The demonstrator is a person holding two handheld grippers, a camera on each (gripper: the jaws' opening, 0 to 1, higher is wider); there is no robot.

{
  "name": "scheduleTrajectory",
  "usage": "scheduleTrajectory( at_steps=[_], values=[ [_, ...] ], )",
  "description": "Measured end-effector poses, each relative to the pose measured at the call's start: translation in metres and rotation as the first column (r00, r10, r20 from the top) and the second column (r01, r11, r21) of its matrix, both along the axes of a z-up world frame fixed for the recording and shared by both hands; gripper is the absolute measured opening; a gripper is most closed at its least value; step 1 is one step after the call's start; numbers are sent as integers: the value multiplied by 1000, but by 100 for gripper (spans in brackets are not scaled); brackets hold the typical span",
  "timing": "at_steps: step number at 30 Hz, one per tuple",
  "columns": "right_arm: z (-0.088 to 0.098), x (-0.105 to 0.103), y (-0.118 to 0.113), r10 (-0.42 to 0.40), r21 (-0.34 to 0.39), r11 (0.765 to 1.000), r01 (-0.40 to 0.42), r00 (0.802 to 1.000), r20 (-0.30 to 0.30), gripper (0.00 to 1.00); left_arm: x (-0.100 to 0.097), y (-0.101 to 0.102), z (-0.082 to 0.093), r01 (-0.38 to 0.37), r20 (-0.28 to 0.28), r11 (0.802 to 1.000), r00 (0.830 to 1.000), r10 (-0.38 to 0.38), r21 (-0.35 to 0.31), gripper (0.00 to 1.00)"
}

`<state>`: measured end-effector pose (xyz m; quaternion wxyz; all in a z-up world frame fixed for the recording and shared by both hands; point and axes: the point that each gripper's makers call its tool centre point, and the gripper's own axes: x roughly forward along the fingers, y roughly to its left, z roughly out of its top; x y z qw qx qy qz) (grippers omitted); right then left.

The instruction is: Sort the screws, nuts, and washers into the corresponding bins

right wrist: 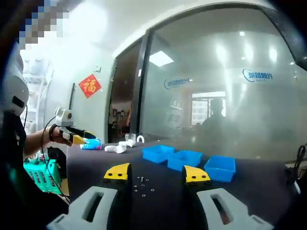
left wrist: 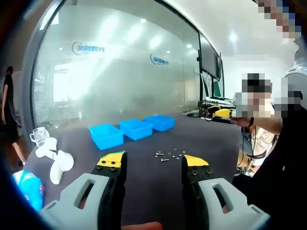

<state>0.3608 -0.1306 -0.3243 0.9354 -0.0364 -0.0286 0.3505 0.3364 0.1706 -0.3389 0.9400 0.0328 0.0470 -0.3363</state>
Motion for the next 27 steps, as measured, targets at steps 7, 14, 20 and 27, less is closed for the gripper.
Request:
scheduleTrajectory(
  at_steps=[7, 14, 20, 27],
  values=[
    [-10, -5, 10, 105, -42, 993, -108, 993, -60, 37, -3, -2, 3, 13, 0, 1000, 1000, -13, -13, 45],
    [-16, -7, 23, 192, -83, 976, -201, 976, -103, 37, -6, 1, 4, 8, 3, 1000, 1000, -8, -7, 45],
    [-16, -3, 29, 202, -108, 971, -215, 973, -113, 36, -7, 5, 4, -2, 5, 1000, 1000, 2, -8, 45],
    [-24, 2, 42, 212, -196, 951, -241, 964, -159, 36, -8, 8, 2, -10, 6, 1000, 1000, 10, -4, 45]
  ],
)
